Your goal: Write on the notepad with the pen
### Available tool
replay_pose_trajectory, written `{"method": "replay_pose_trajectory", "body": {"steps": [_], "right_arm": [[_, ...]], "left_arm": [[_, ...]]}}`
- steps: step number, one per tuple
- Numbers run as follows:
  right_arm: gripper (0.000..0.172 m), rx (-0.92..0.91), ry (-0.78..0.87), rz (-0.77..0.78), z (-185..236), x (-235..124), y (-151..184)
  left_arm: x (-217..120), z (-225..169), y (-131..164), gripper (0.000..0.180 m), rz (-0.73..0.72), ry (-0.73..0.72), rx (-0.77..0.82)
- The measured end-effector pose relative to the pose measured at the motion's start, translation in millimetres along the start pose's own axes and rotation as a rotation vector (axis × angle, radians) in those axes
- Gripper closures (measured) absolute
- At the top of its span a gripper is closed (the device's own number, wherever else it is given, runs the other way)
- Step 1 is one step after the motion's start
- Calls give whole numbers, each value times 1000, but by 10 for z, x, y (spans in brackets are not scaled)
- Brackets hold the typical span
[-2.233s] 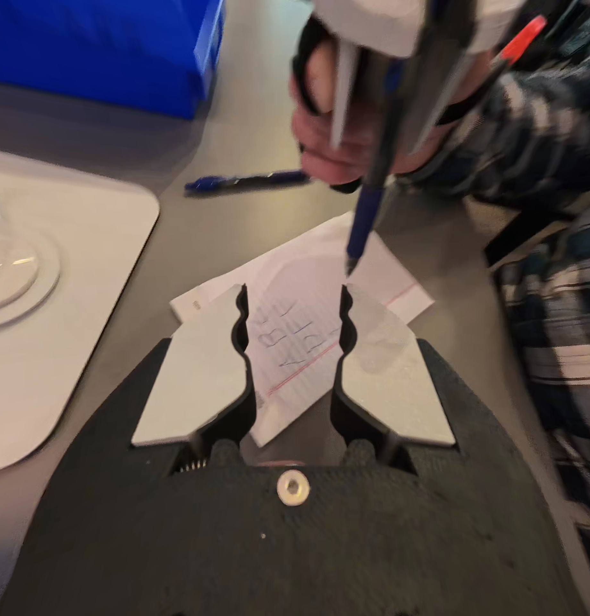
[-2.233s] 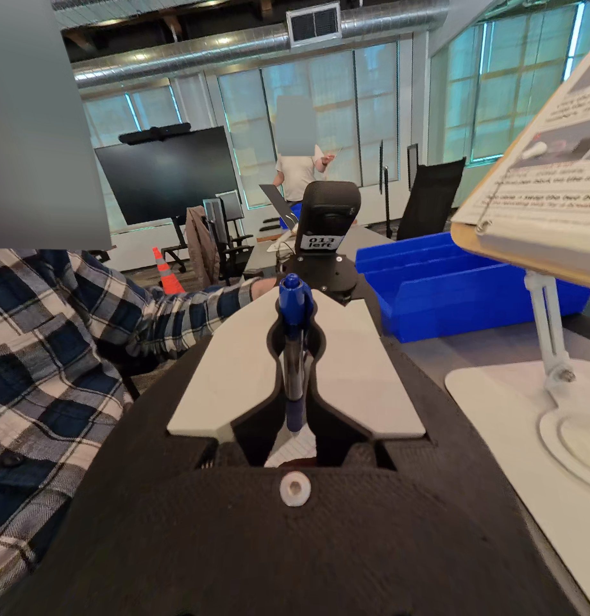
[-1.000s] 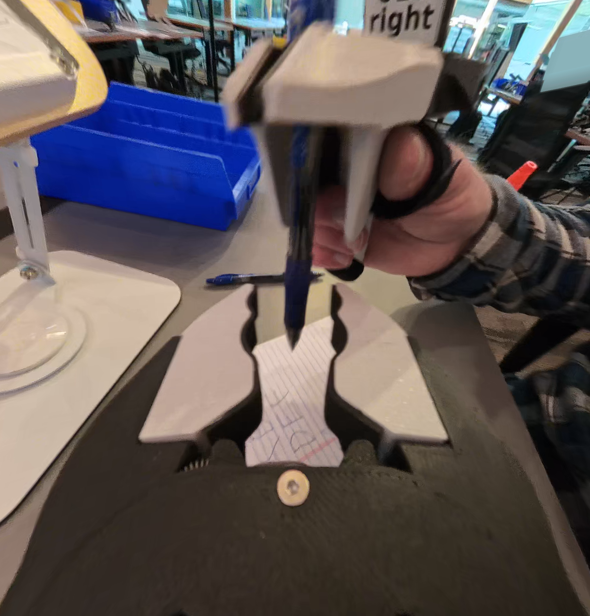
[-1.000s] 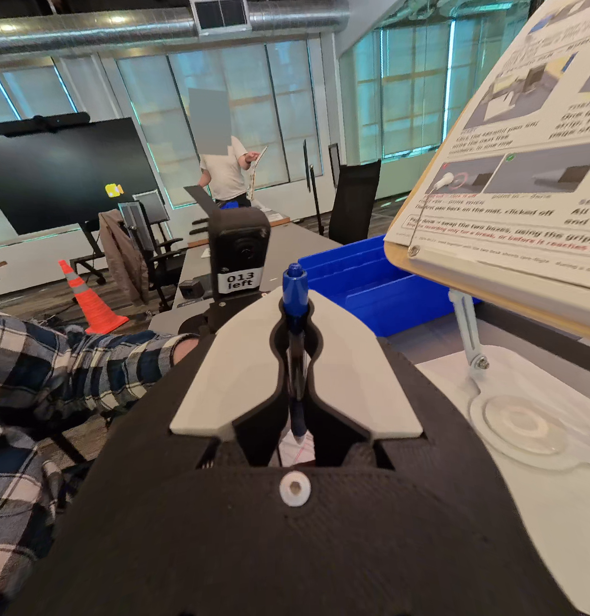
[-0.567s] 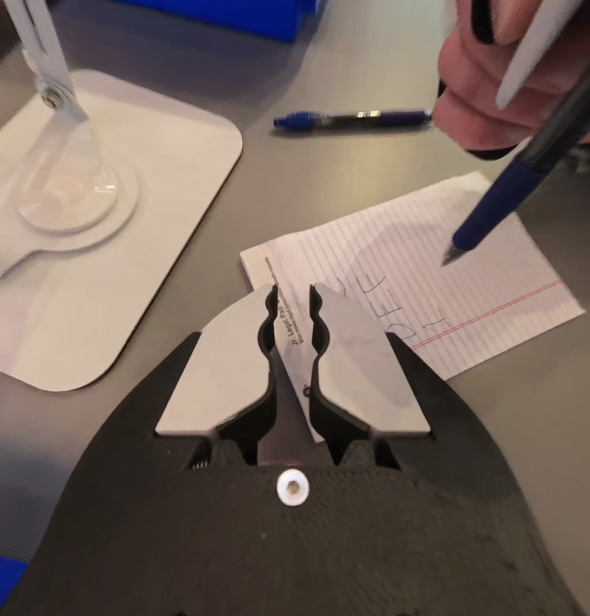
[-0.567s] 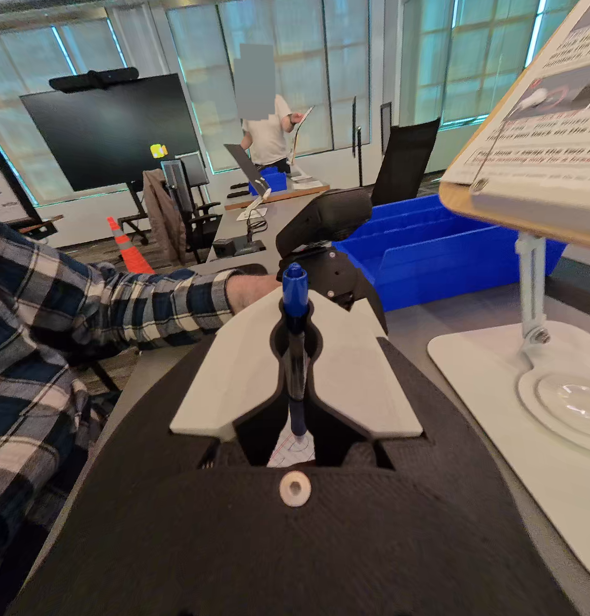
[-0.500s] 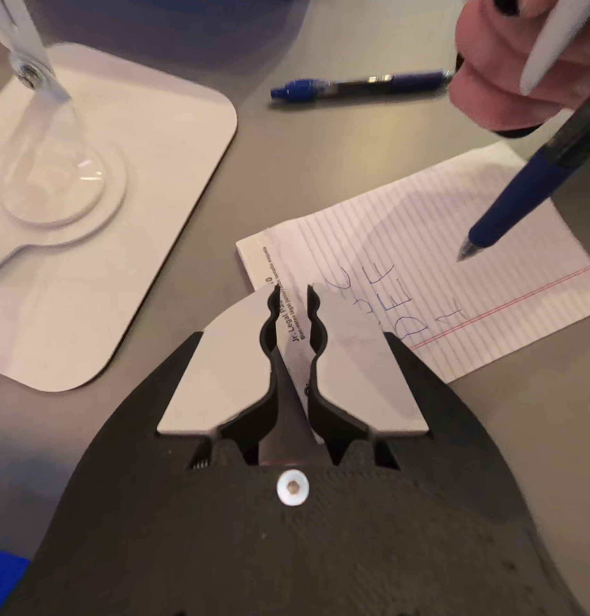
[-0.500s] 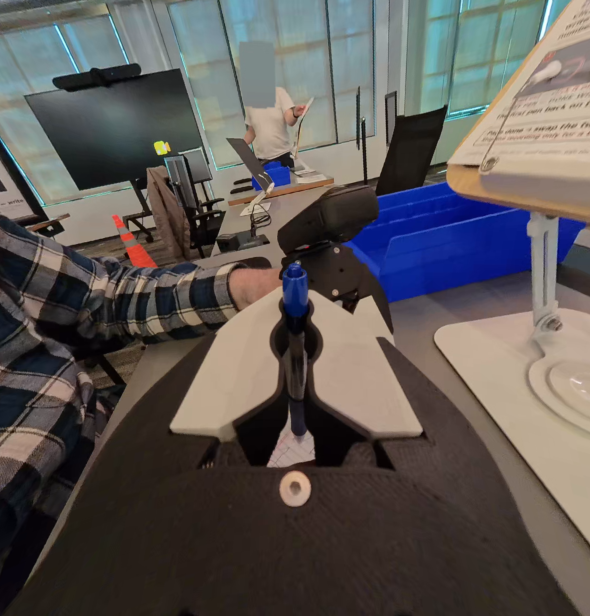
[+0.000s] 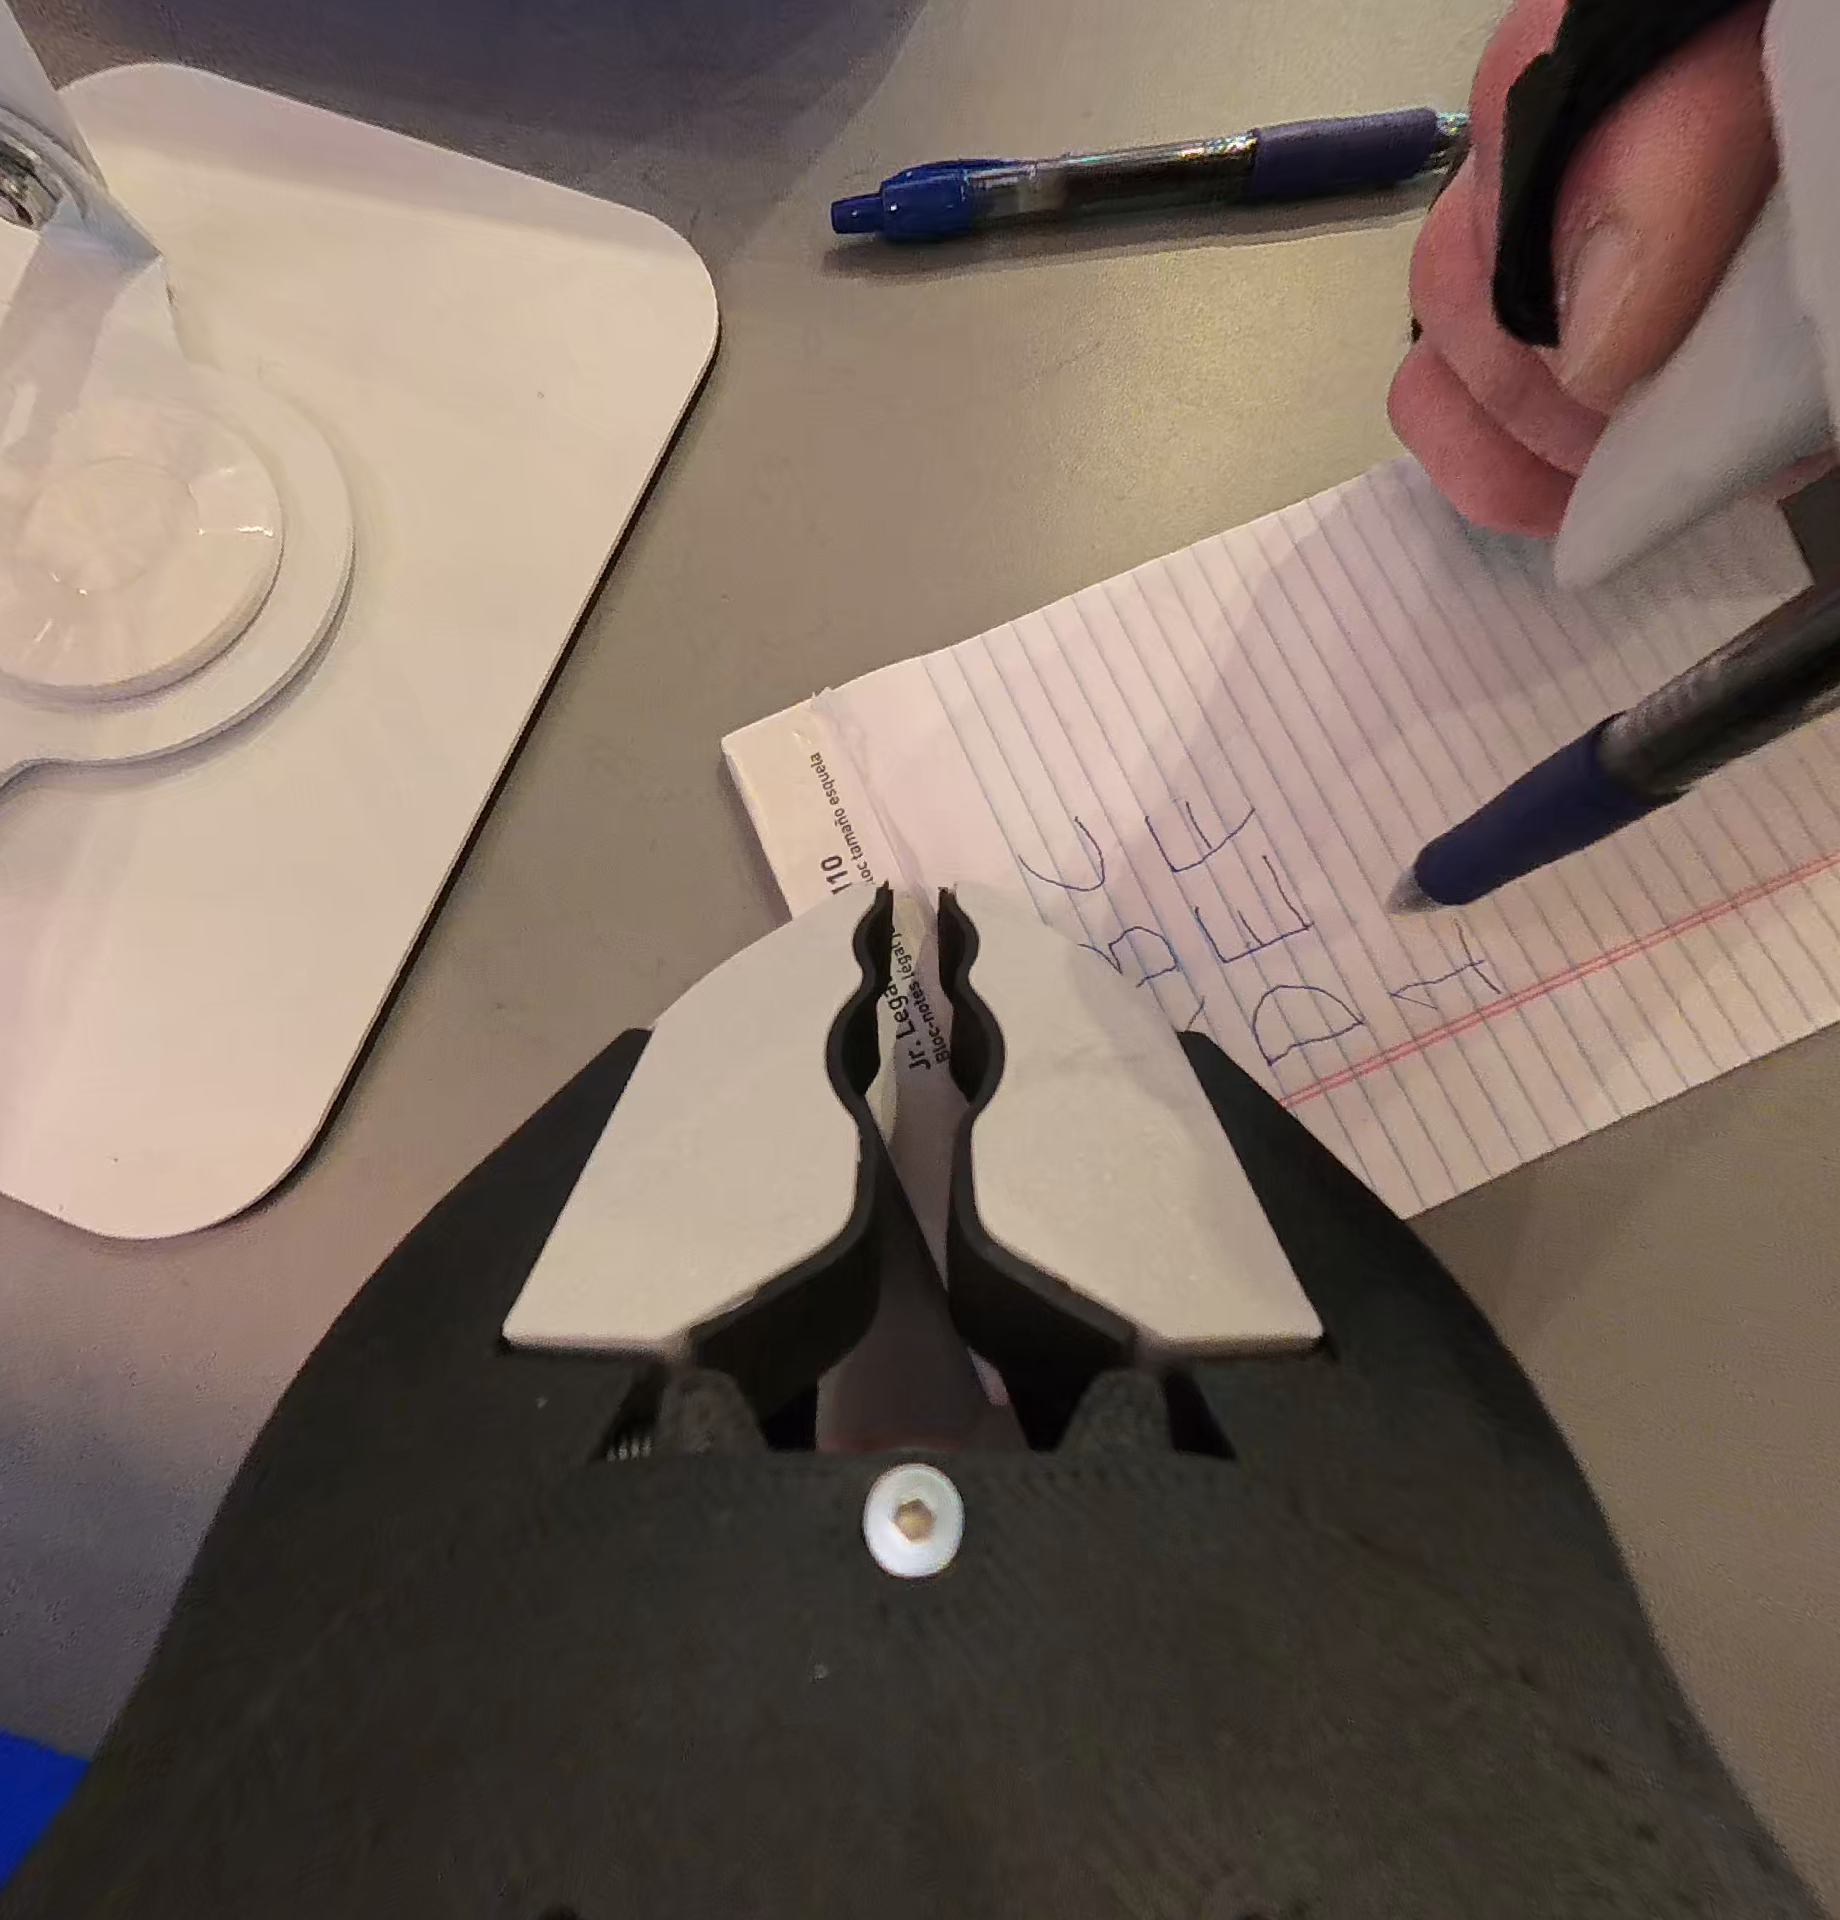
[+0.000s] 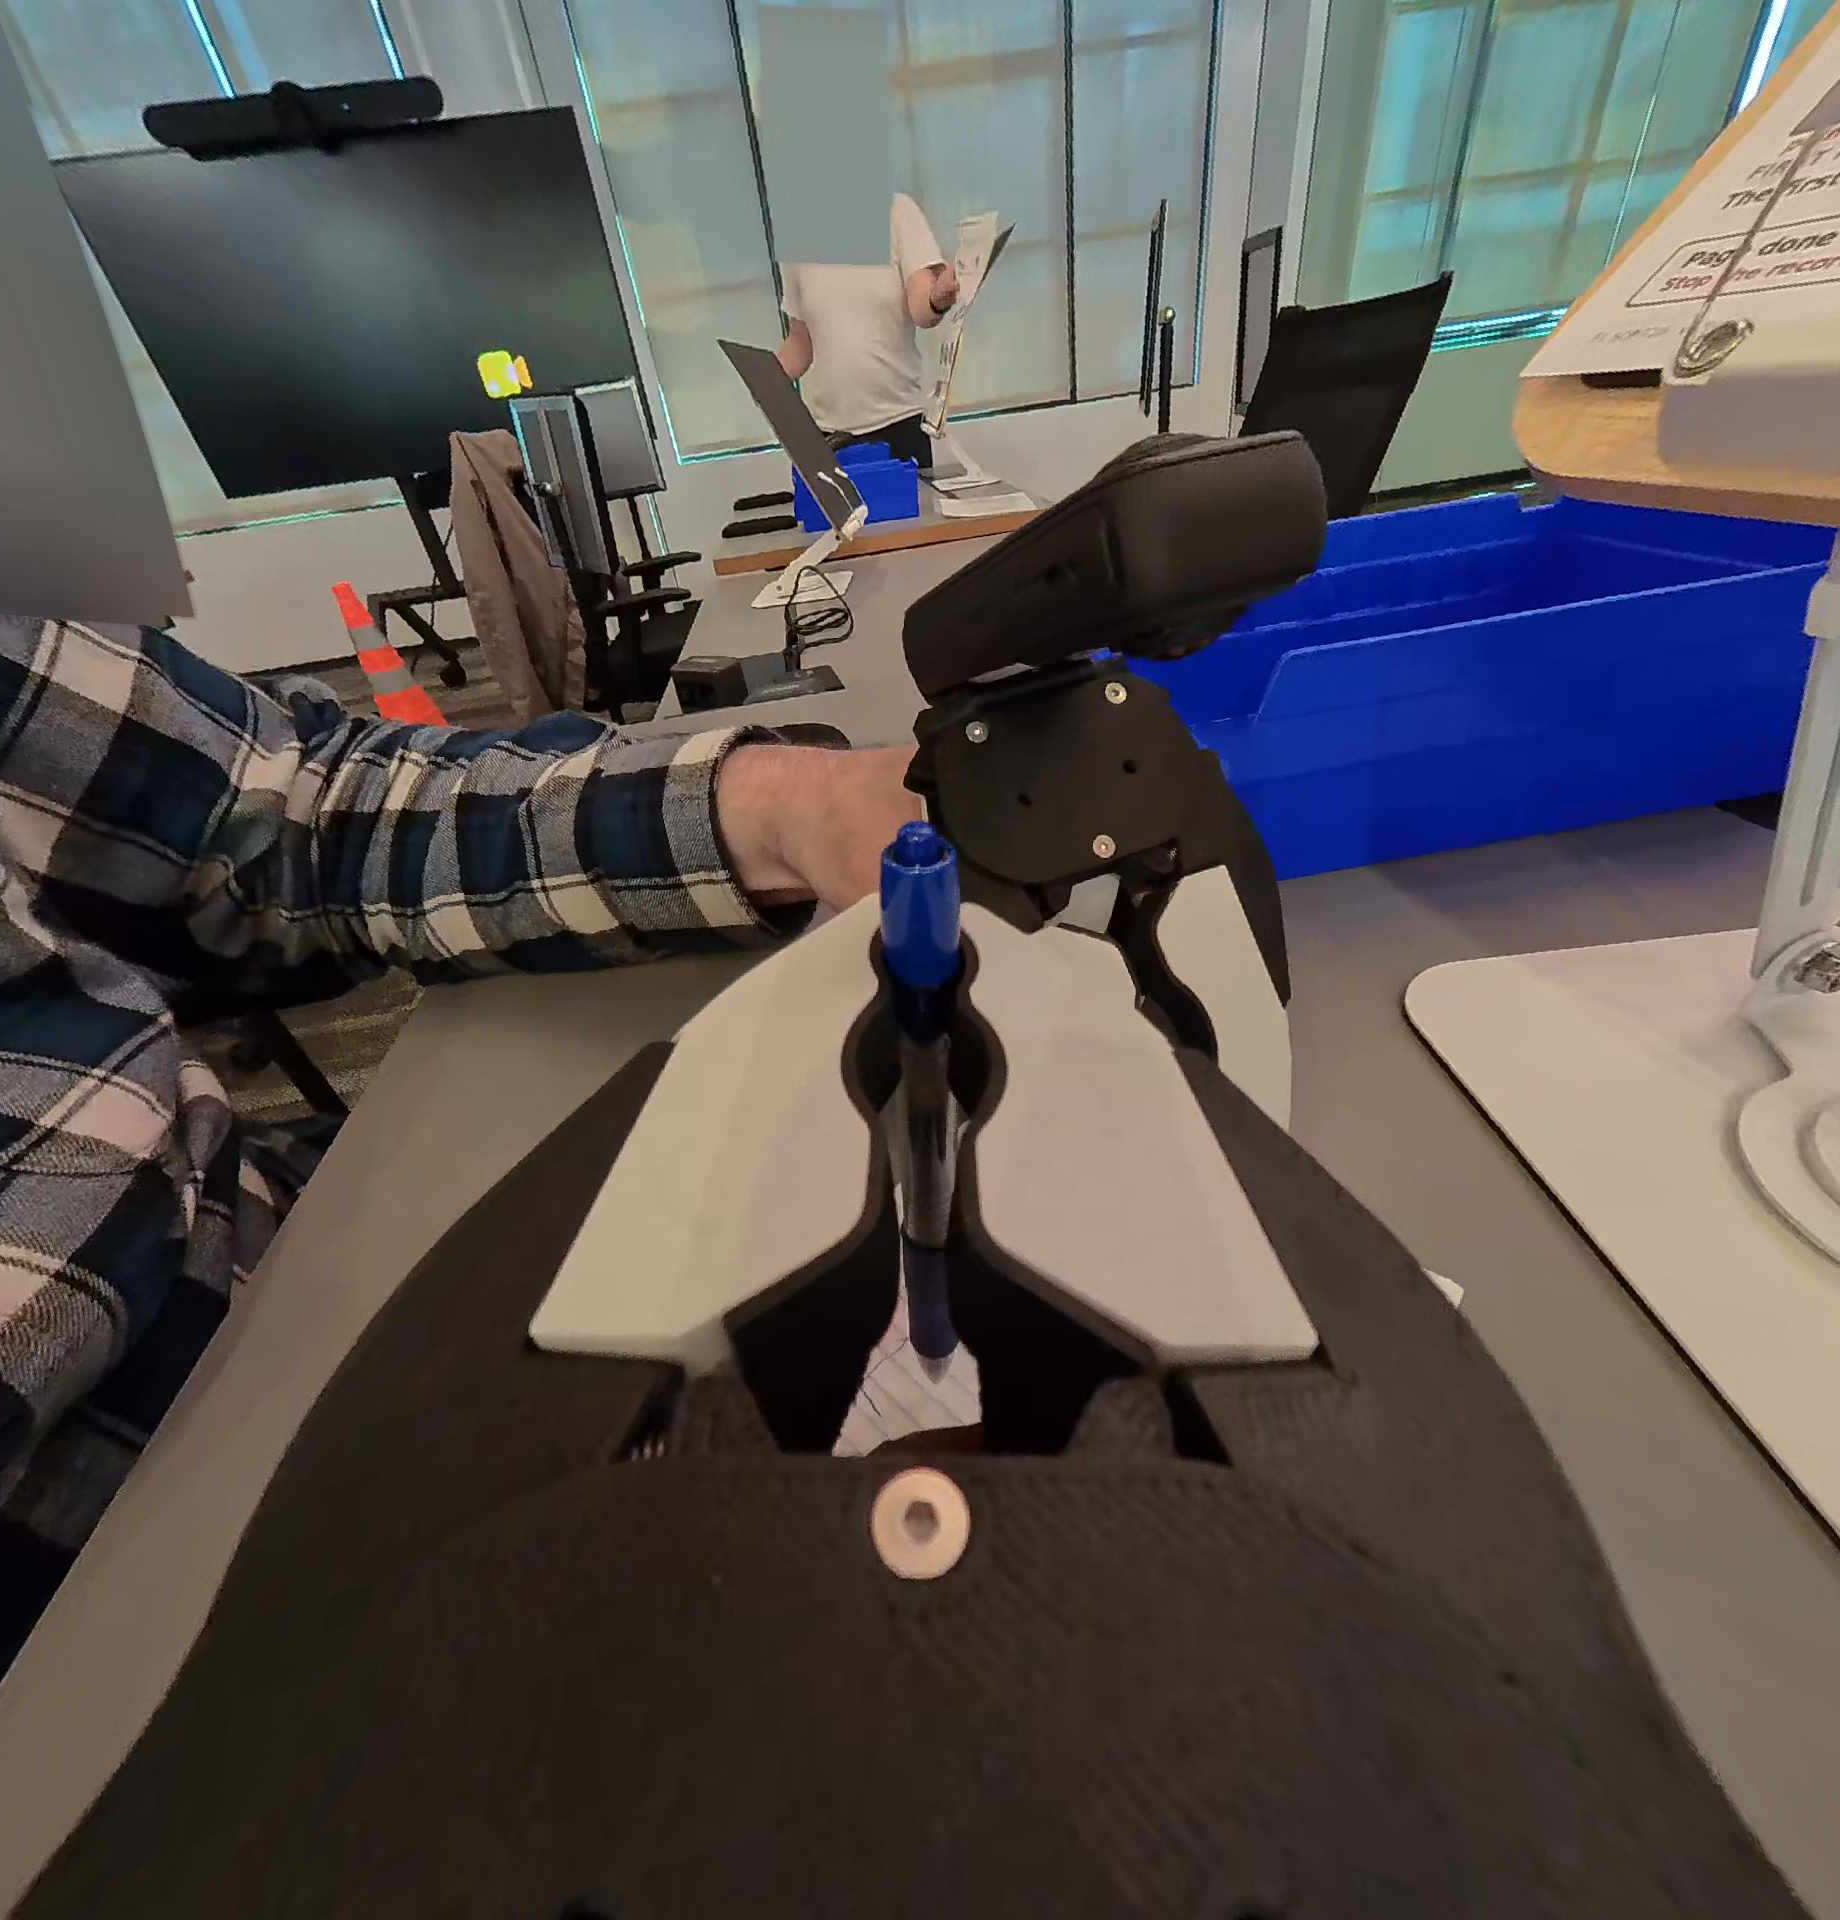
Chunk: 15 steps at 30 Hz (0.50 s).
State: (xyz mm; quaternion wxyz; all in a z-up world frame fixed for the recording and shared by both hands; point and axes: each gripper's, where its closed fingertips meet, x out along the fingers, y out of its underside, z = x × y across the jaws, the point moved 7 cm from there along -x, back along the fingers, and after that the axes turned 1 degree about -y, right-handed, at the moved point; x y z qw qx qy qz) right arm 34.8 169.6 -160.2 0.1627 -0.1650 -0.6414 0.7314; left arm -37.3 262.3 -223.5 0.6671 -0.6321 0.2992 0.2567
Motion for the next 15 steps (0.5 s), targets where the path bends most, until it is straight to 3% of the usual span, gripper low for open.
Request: {"method": "replay_pose_trajectory", "body": {"steps": [15], "right_arm": [[167, -4, 40, -4, -44, -3, 26]], "left_arm": [[3, 0, -5, 173, 0, -1, 2]]}}
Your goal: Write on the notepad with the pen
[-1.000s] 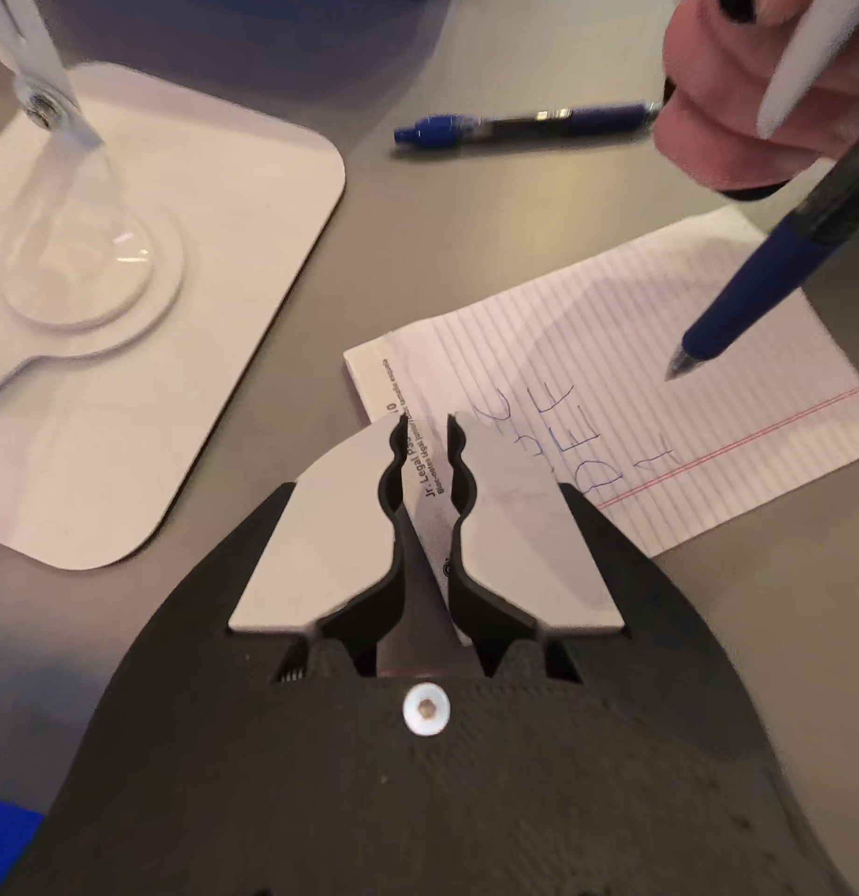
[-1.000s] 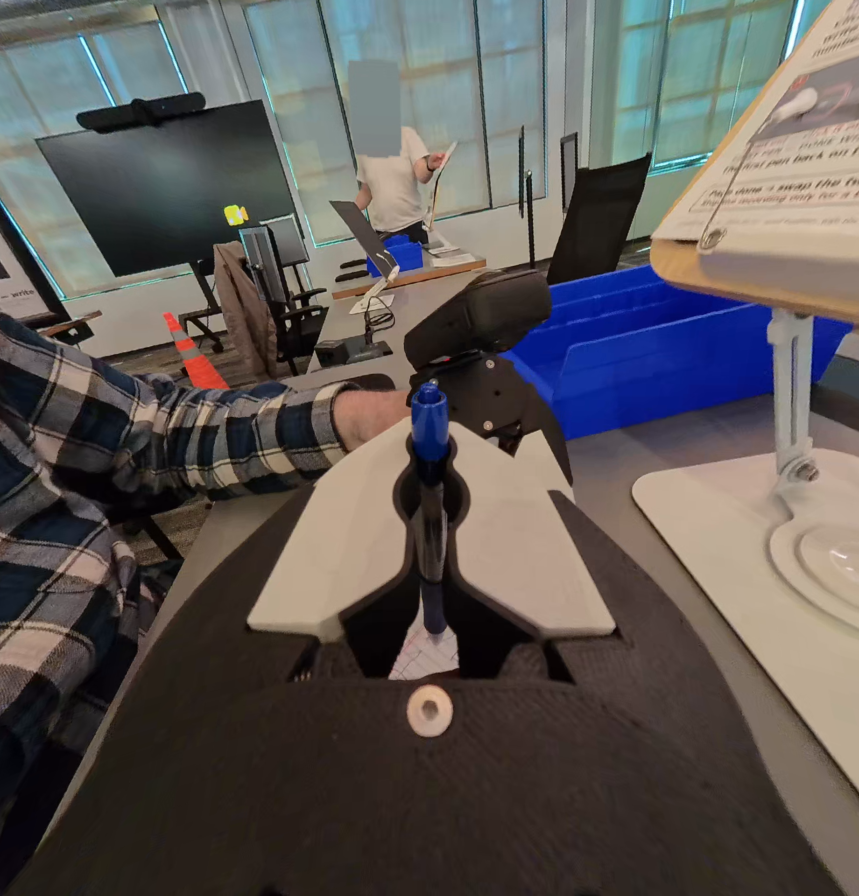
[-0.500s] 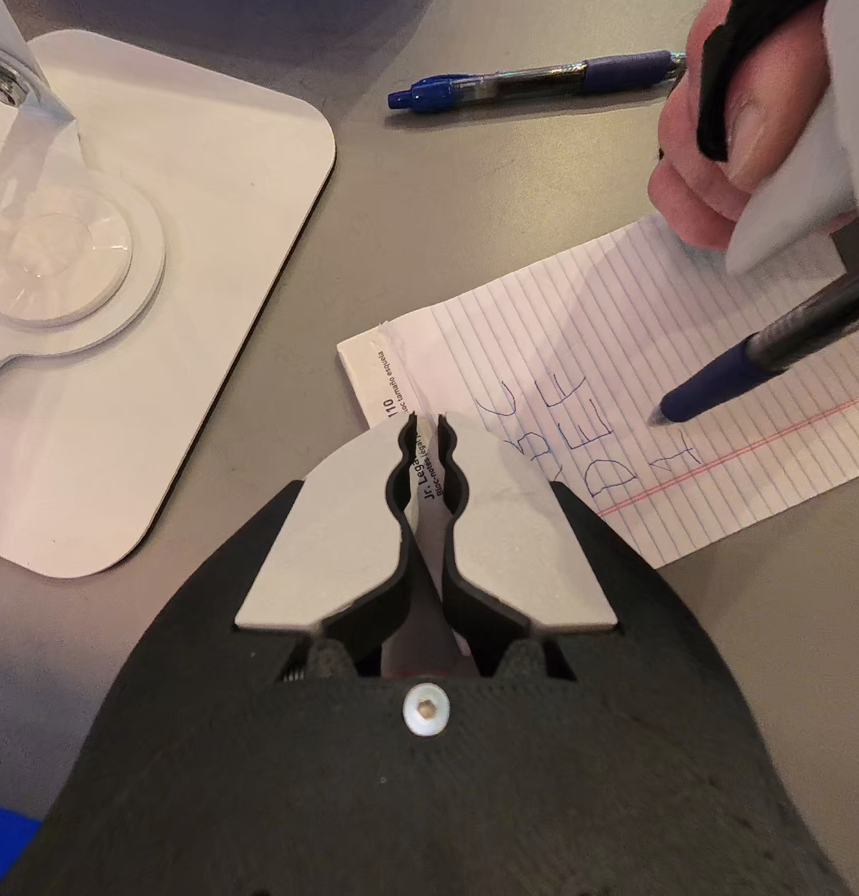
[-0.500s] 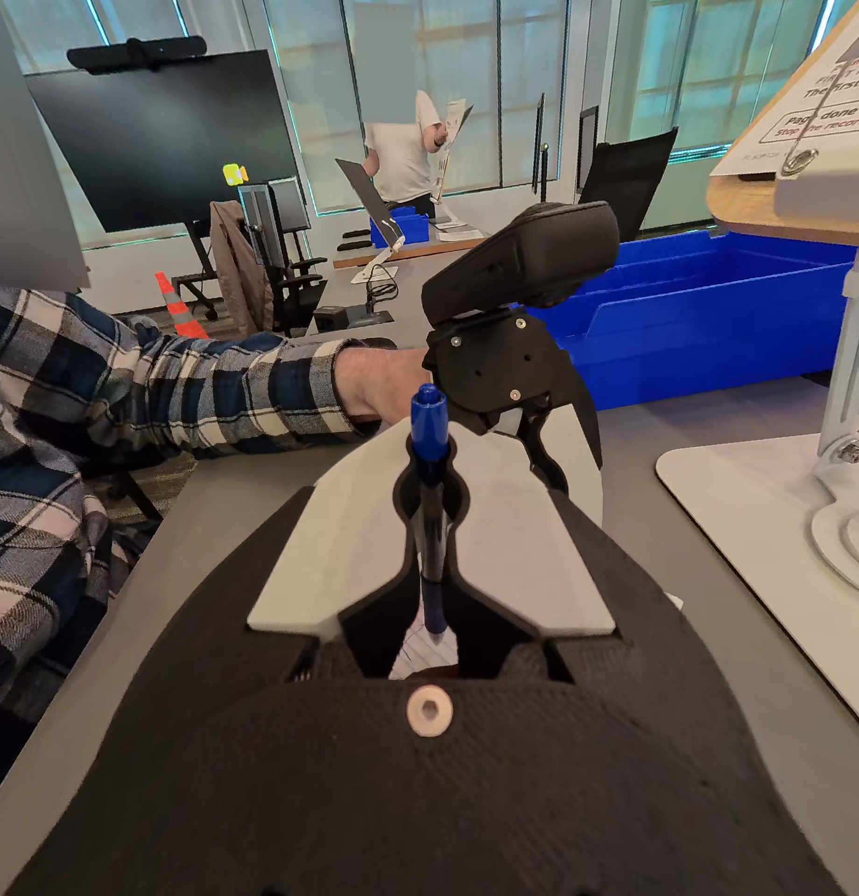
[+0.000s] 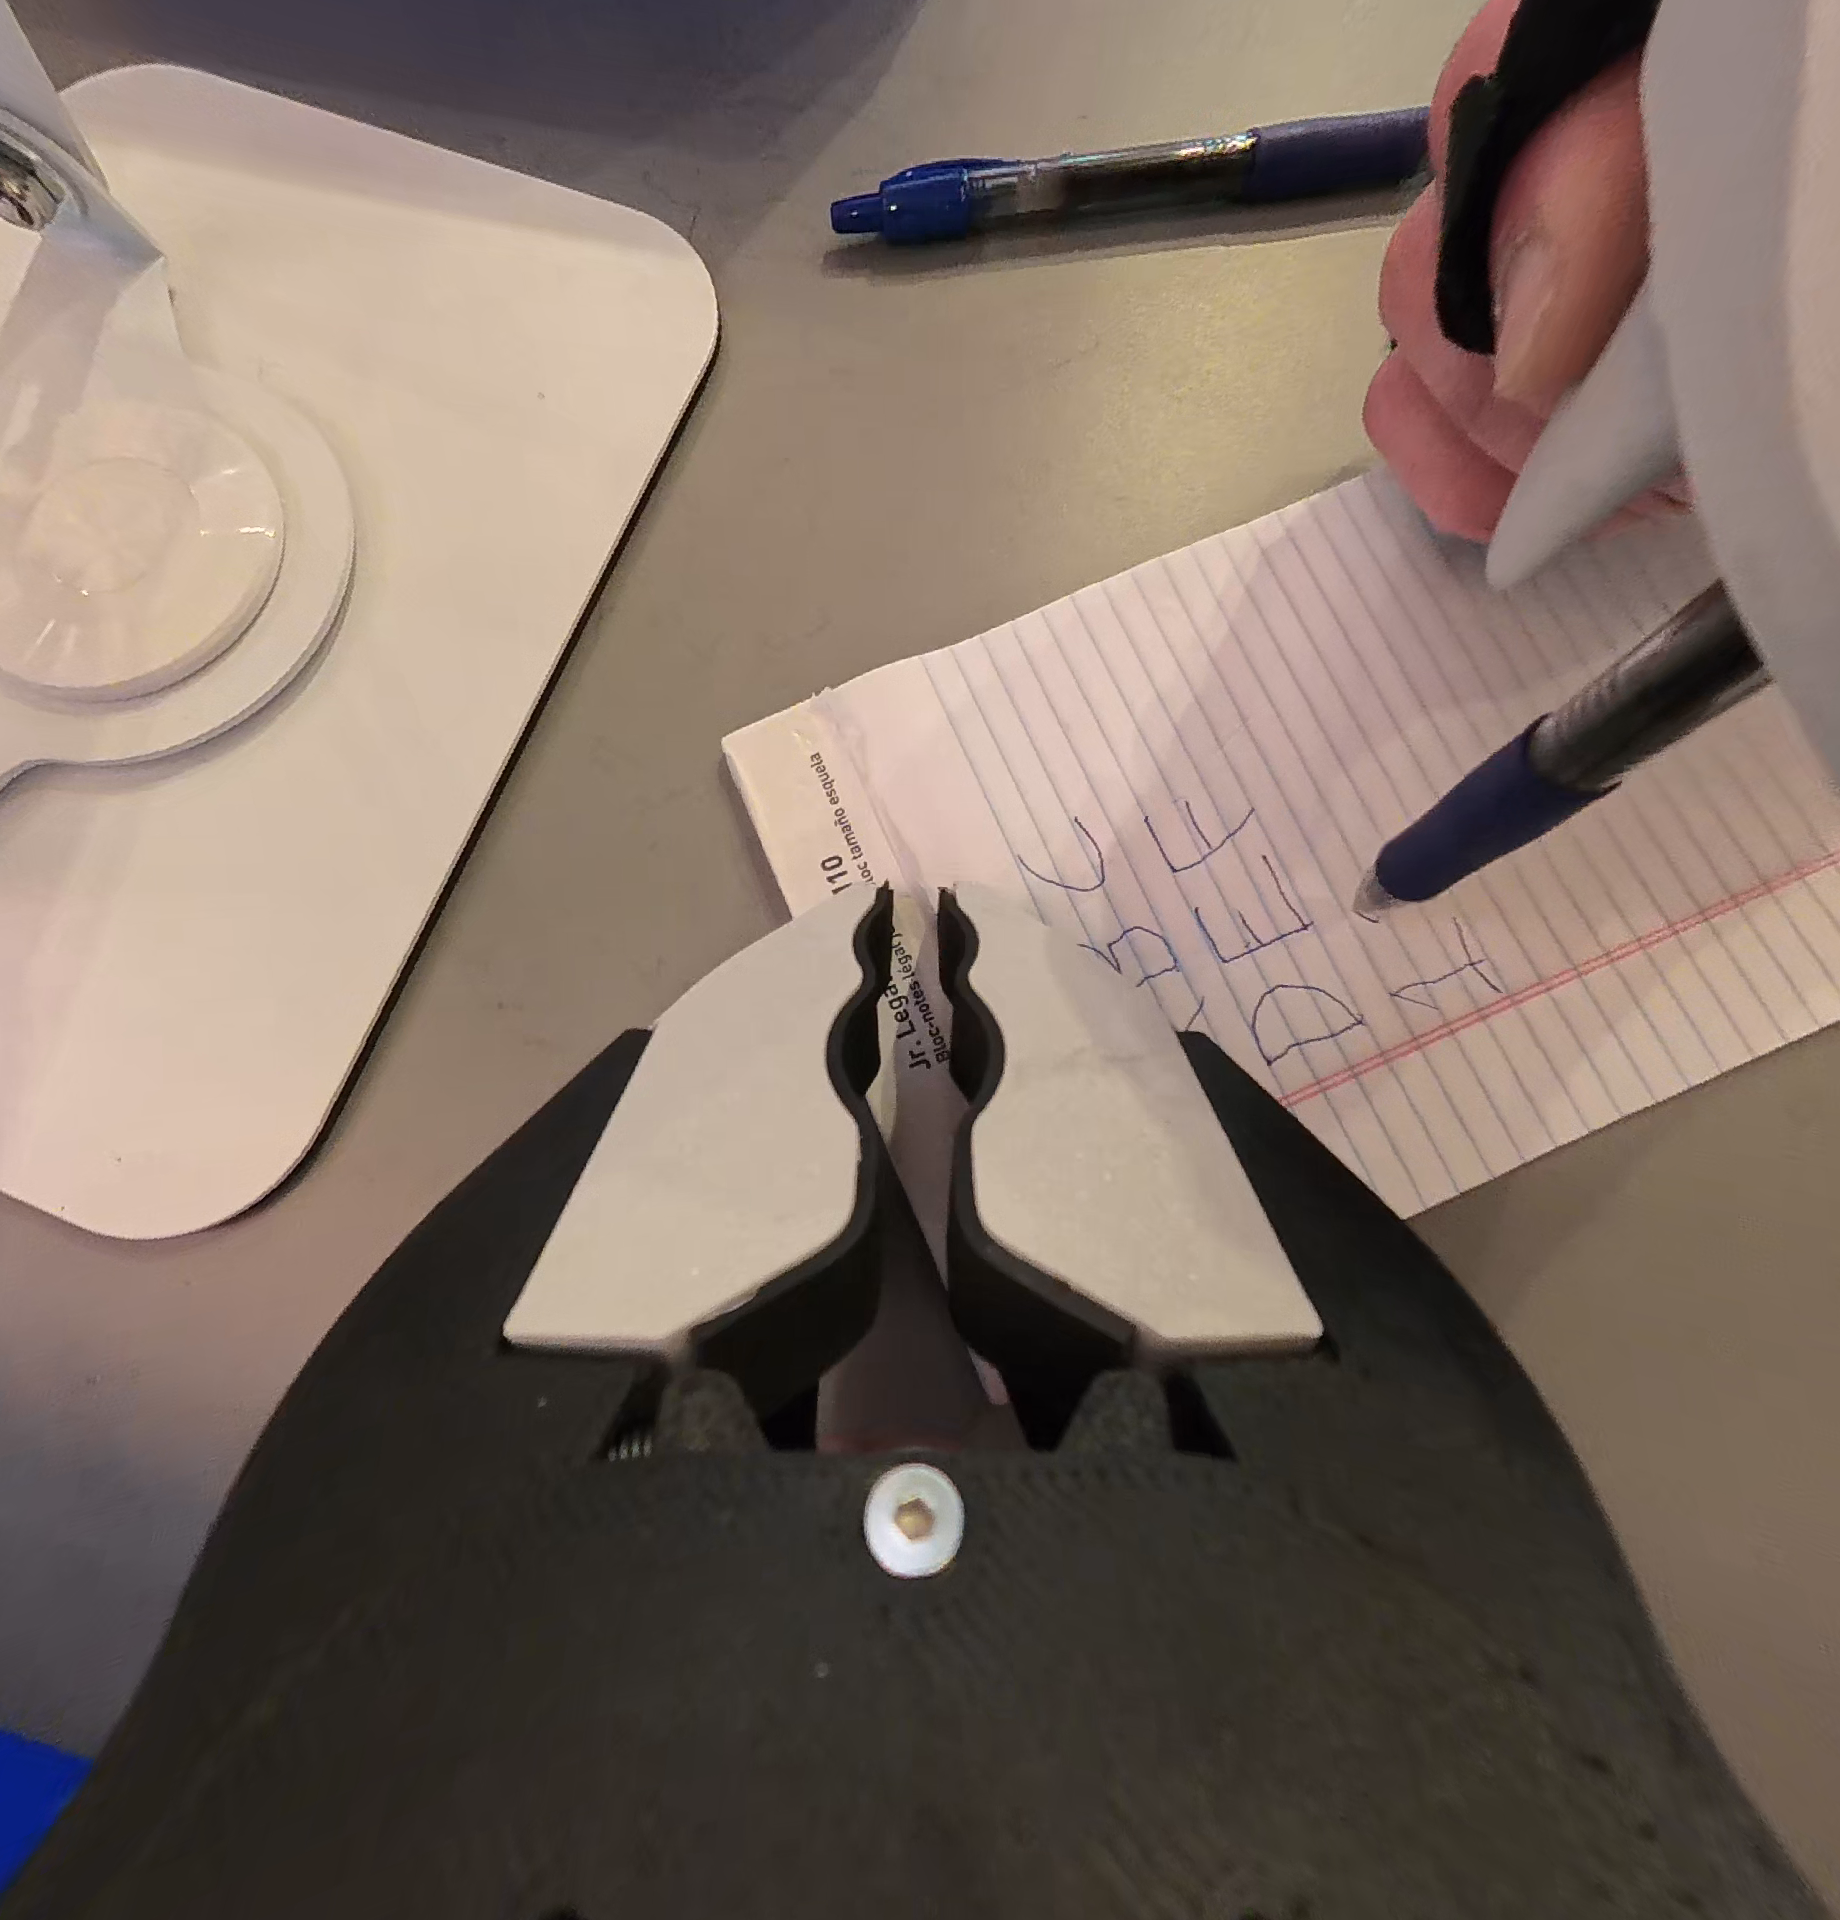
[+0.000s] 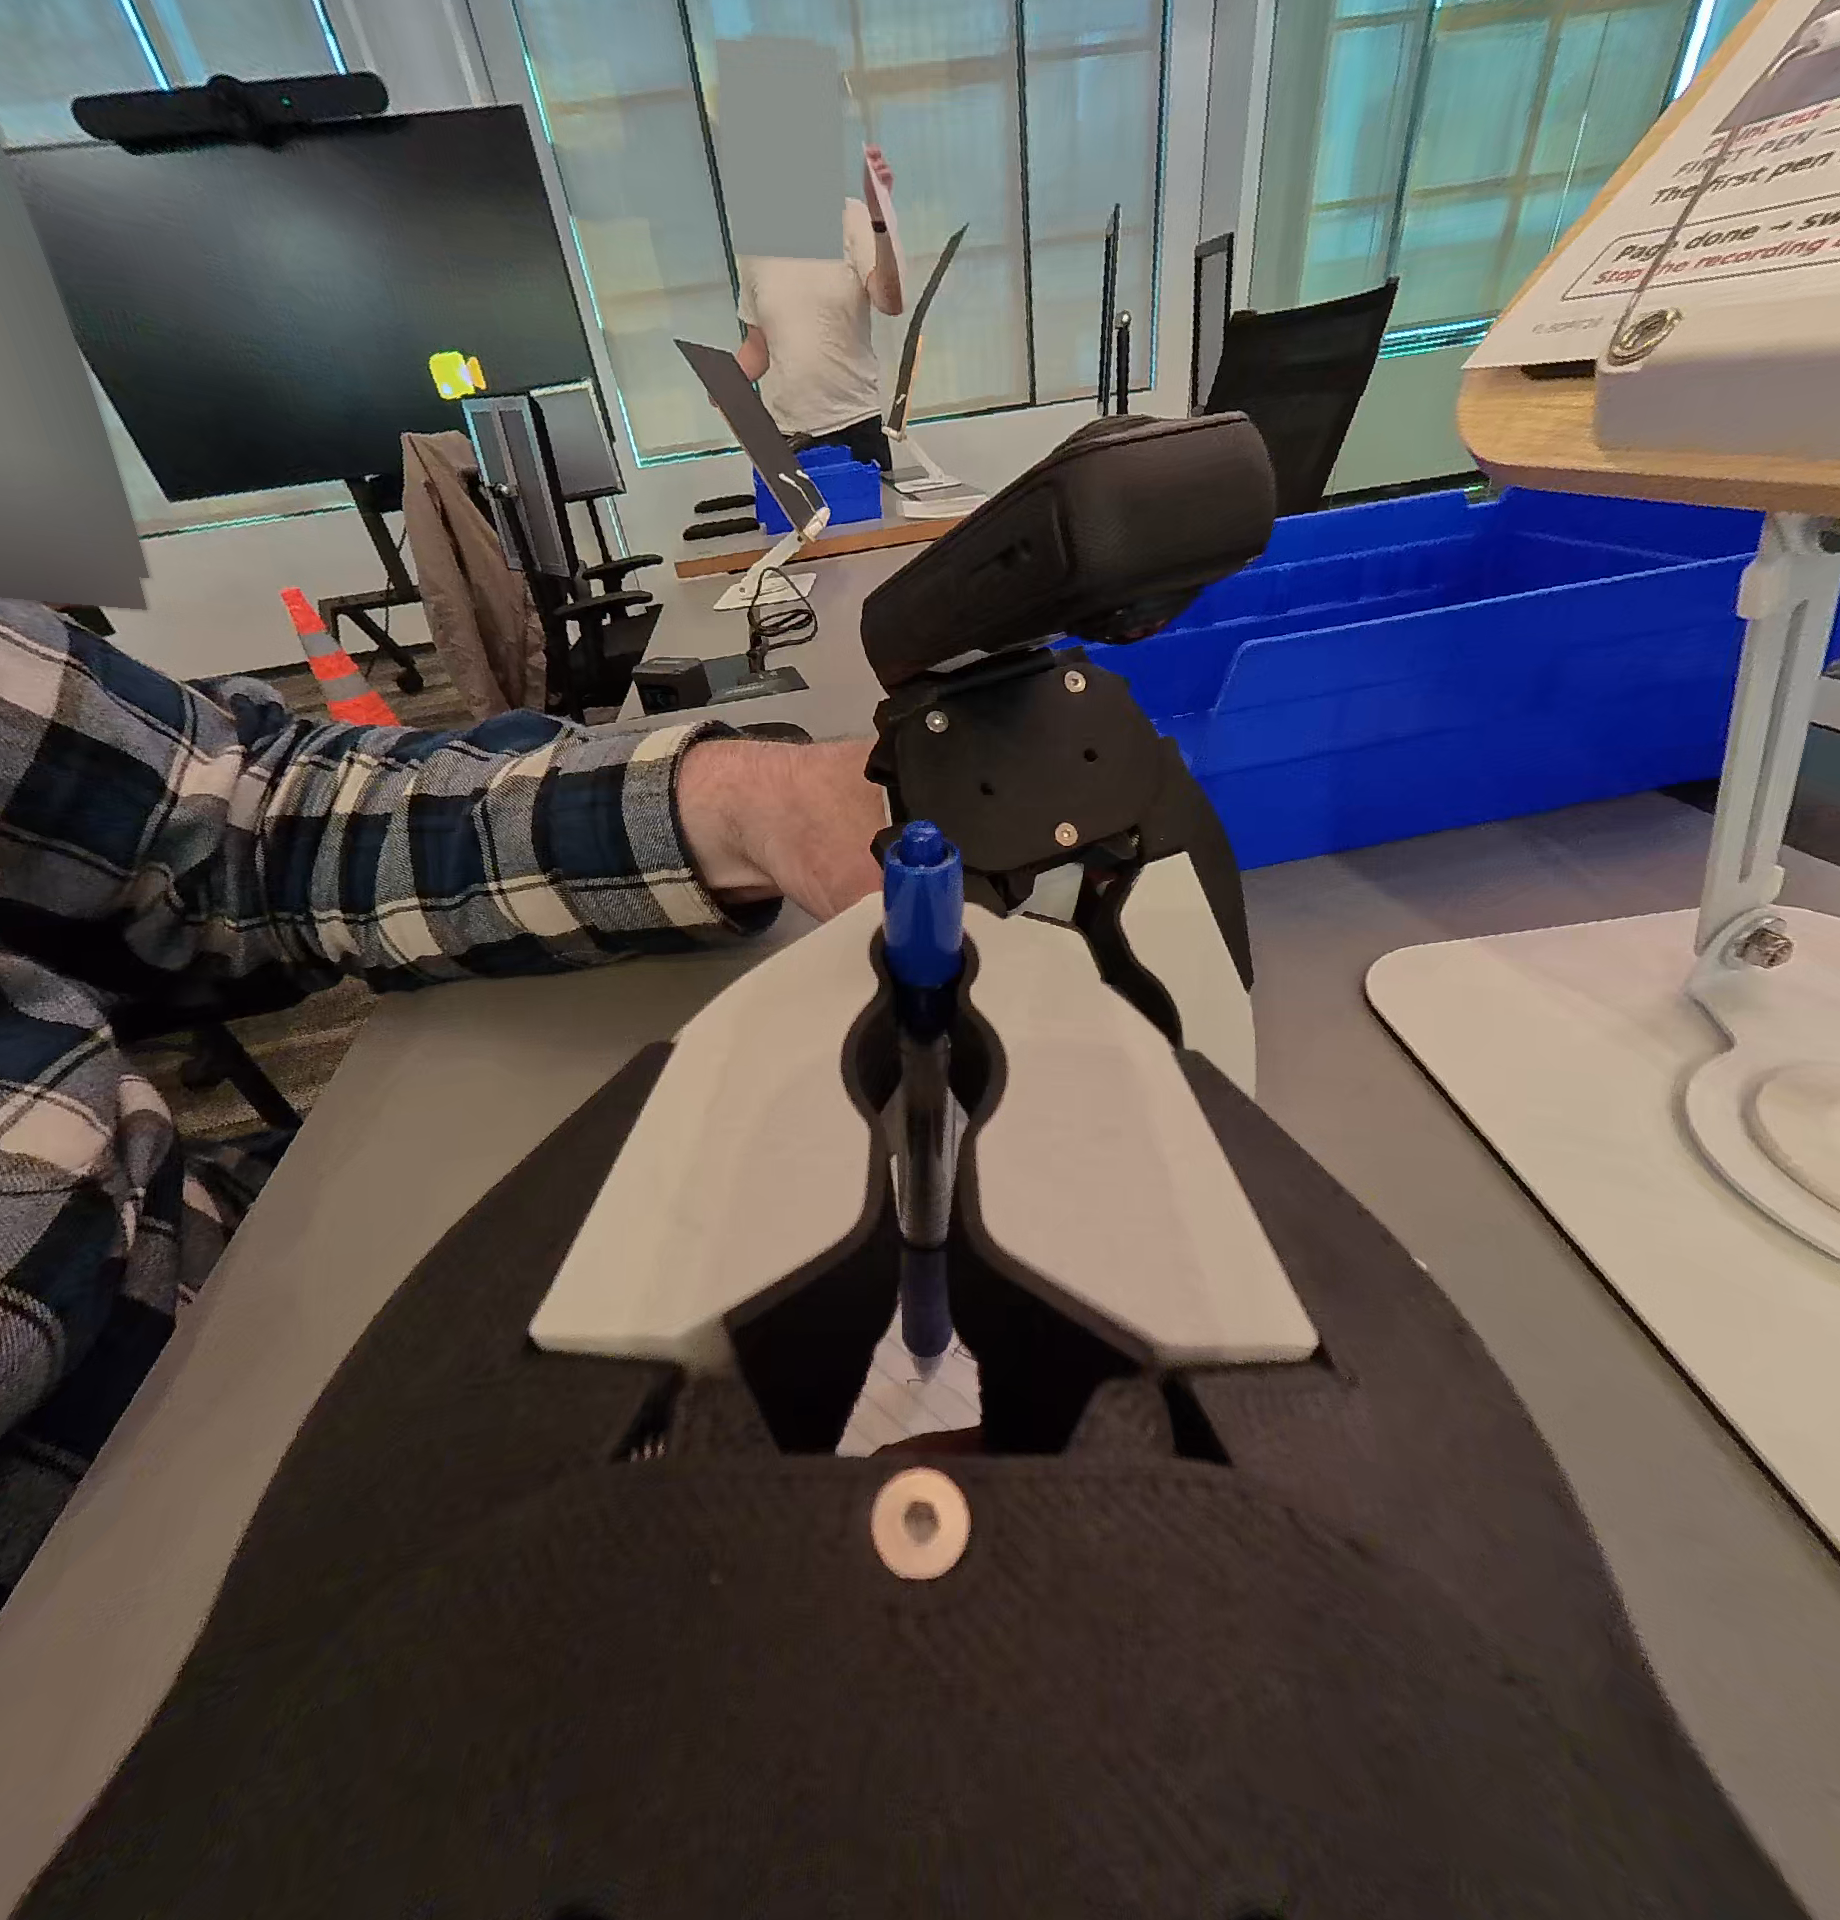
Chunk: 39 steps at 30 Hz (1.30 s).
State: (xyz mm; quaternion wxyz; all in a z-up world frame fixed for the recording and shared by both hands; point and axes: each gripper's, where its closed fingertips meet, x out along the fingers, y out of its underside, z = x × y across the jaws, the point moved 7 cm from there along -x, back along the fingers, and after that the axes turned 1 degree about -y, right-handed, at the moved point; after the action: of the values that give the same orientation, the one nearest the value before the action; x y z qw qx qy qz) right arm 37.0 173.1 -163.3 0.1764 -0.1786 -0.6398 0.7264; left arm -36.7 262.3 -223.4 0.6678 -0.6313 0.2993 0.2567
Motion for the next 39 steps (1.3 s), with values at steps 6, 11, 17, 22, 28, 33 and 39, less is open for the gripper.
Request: {"method": "replay_pose_trajectory", "body": {"steps": [6, 11, 17, 22, 28, 33, 39], "right_arm": [[167, 4, 14, 4, -29, -36, -2], [167, 12, 16, 7, -39, -81, -1], [167, 16, 6, 18, -29, -130, 0], [167, 22, 1, 24, -21, -156, 0], [167, 22, -19, 30, 18, -171, 3], [167, 26, -41, 32, 53, -171, 8], [167, 26, -55, 27, 77, -134, 11]], "left_arm": [[4, -13, -4, 176, 3, 4, 9], [6, -16, -6, 176, 7, 1, 13], [6, -18, -9, 176, 11, -2, 19], [6, -19, -9, 176, 12, -3, 20], [6, -19, -9, 176, 12, -3, 21], [5, -21, -9, 176, 13, -4, 23], [5, -21, -9, 176, 14, -5, 24]]}}
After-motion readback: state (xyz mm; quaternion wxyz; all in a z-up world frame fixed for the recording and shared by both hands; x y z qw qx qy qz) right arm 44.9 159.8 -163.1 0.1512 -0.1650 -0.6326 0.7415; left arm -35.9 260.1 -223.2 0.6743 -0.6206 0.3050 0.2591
